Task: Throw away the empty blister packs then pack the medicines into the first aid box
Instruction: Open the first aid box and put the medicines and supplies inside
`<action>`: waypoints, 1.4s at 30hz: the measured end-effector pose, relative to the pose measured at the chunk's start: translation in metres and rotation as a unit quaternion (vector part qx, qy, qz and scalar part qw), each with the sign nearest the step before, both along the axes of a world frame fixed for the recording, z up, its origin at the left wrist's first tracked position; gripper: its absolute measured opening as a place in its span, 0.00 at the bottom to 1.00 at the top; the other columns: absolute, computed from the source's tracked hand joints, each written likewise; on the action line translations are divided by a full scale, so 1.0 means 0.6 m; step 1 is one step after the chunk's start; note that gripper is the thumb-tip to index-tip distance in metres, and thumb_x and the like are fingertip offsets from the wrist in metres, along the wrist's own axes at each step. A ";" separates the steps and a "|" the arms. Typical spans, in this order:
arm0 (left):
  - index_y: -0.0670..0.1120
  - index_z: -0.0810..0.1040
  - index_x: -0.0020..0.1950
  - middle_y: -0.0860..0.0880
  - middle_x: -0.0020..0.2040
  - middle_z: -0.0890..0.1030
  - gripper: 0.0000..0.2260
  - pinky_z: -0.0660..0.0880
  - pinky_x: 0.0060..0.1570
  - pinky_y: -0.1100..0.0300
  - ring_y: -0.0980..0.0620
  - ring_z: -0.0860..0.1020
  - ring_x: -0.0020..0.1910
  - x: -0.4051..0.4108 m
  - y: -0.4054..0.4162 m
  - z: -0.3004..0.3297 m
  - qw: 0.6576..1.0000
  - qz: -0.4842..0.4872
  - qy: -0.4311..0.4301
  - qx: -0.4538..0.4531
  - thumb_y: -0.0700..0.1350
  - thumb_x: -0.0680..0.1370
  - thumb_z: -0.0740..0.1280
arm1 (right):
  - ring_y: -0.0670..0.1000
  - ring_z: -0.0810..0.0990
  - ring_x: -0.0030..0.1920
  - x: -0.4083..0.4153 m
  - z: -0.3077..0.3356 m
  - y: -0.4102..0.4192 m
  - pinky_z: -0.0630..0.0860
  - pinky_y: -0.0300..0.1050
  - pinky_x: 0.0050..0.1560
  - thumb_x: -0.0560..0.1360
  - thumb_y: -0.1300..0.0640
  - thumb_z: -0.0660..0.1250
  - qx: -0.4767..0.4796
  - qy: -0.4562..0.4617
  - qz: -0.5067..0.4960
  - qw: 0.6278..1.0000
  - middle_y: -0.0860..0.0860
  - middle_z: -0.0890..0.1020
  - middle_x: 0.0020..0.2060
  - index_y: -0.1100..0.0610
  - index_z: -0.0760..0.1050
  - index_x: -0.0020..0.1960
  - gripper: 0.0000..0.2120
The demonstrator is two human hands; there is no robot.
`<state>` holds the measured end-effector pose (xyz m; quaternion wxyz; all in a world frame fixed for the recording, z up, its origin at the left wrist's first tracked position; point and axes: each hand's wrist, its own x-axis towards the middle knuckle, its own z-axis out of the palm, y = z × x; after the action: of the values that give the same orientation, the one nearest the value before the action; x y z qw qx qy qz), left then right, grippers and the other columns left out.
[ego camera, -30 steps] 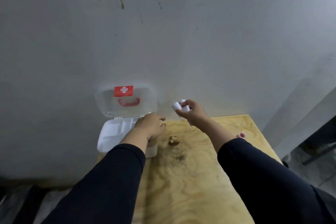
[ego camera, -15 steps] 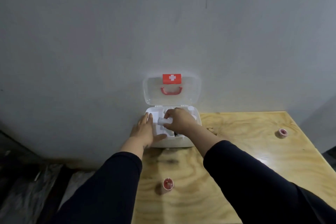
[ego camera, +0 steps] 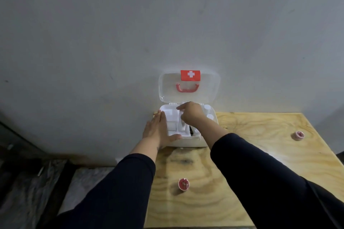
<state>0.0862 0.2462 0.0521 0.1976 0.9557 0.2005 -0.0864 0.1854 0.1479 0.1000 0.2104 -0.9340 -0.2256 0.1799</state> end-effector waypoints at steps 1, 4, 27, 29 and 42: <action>0.42 0.41 0.78 0.46 0.80 0.46 0.51 0.55 0.75 0.49 0.44 0.51 0.78 -0.001 -0.001 0.002 1.000 0.001 0.003 0.000 0.68 0.71 0.65 | 0.52 0.76 0.56 0.000 0.000 0.000 0.77 0.42 0.47 0.73 0.71 0.60 -0.002 0.006 -0.002 1.000 0.52 0.76 0.65 0.54 0.75 0.65 0.24; 0.43 0.40 0.78 0.46 0.80 0.43 0.51 0.53 0.76 0.49 0.44 0.49 0.79 -0.001 -0.002 0.006 1.000 -0.002 0.021 0.006 0.69 0.71 0.64 | 0.49 0.70 0.47 -0.003 -0.004 -0.004 0.65 0.35 0.30 0.74 0.70 0.61 0.001 0.013 0.000 1.000 0.53 0.76 0.64 0.54 0.75 0.64 0.22; 0.41 0.42 0.79 0.44 0.80 0.41 0.42 0.41 0.76 0.47 0.48 0.41 0.79 -0.020 -0.016 -0.006 0.993 -0.043 0.050 0.102 0.68 0.77 0.50 | 0.55 0.75 0.61 -0.218 -0.134 -0.165 0.71 0.42 0.59 0.68 0.51 0.72 -0.021 0.047 0.120 0.991 0.55 0.74 0.62 0.52 0.77 0.59 0.19; 0.41 0.43 0.79 0.44 0.80 0.41 0.41 0.41 0.76 0.46 0.47 0.41 0.79 -0.020 -0.019 -0.004 0.992 -0.043 0.050 0.107 0.68 0.77 0.51 | 0.55 0.76 0.61 -0.219 -0.138 -0.169 0.71 0.41 0.57 0.69 0.54 0.71 -0.013 0.046 0.116 0.992 0.56 0.75 0.61 0.53 0.78 0.59 0.18; 0.49 0.71 0.70 0.49 0.70 0.72 0.21 0.69 0.63 0.50 0.44 0.71 0.68 0.062 -0.118 0.082 0.988 -0.144 -0.036 0.046 0.56 0.80 0.57 | 0.57 0.80 0.54 -0.084 -0.044 -0.274 0.75 0.44 0.53 0.73 0.56 0.66 -0.011 -0.019 -0.008 1.000 0.57 0.83 0.53 0.58 0.79 0.60 0.16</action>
<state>0.1237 0.1757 0.1012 0.1457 0.9851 0.0574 -0.0704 0.1353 -0.0166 0.0737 0.1975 -0.9412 -0.2207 0.1625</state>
